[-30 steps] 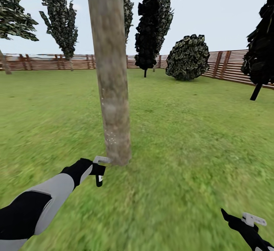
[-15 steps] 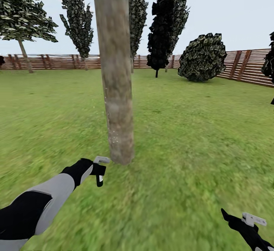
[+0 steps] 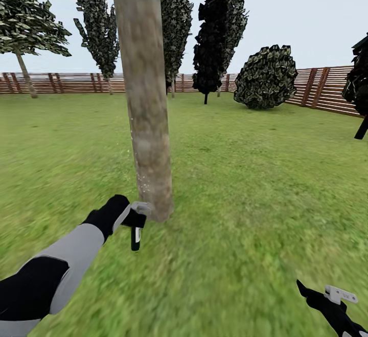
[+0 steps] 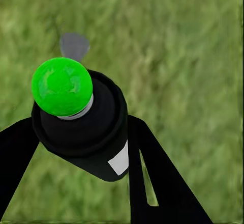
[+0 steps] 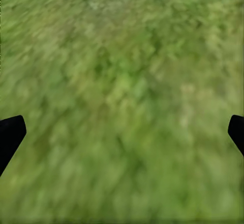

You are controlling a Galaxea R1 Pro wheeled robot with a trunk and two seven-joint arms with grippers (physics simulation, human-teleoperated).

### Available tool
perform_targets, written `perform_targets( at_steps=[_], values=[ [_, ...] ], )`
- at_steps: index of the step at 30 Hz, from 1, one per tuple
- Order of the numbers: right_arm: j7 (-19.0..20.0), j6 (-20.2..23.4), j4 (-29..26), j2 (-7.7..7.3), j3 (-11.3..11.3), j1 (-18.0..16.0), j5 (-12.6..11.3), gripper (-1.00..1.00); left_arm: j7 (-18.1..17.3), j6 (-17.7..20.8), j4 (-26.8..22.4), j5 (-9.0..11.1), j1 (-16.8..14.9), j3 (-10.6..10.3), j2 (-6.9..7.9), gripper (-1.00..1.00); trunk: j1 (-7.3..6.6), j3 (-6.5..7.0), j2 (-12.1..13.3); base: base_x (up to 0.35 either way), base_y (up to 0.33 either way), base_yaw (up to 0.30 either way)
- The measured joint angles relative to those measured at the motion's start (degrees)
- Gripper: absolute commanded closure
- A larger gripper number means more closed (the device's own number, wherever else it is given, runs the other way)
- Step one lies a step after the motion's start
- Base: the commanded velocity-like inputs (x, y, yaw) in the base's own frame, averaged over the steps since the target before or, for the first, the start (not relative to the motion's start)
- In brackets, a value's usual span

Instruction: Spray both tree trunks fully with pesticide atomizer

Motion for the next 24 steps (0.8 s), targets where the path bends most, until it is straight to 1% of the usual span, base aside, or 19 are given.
perform_targets(
  at_steps=[2, 4, 9, 11, 17, 21, 24],
  values=[
    [0.00, 0.00, 0.00, 0.00, 0.00, 0.00, 0.03, -1.00, -0.03, 4.32, -4.20, -0.17, -0.06, 0.00, 0.00, 1.00, 0.00, 0.00, 0.00, 0.000, 0.000, 0.000],
    [-0.06, 0.00, 0.00, 0.00, 0.00, 0.00, 0.03, -1.00, -0.01, 5.87, -6.51, -0.21, -0.39, 0.00, 0.02, 1.00, 0.00, -0.01, 0.00, 0.000, 0.000, 0.000],
    [-0.01, 0.00, -0.07, 0.00, 0.00, 0.00, -0.01, -1.00, 0.04, 6.88, -7.59, -0.20, -2.52, 0.16, 0.21, 1.00, 0.01, -0.01, 0.01, 0.000, 0.000, 0.000],
    [-0.01, 0.00, -0.08, 0.00, 0.00, 0.00, -0.04, -1.00, 0.10, 7.29, -7.60, -0.23, -4.75, 0.19, 0.24, 1.00, 0.00, 0.00, 0.00, 0.000, 0.000, 0.000],
    [-0.09, 0.00, -0.09, 0.00, 0.00, 0.00, -0.02, -1.00, 0.21, 7.56, -7.49, -0.06, -8.64, 0.25, 0.37, 1.00, 0.00, -0.01, 0.00, 0.000, 0.000, 0.000],
    [-0.09, 0.00, -0.09, 0.00, 0.00, 0.00, -0.04, -1.00, 0.20, 7.94, -7.42, 0.04, -11.80, 0.23, 0.33, 1.00, 0.01, -0.01, 0.01, 0.000, 0.000, 0.000],
    [-0.09, 0.00, -0.09, 0.00, 0.00, 0.00, -0.03, -1.00, 0.25, 8.04, -7.05, -0.18, -14.13, 0.24, 0.98, 1.00, 0.01, -0.01, 0.01, 0.000, 0.000, 0.000]
  ],
)
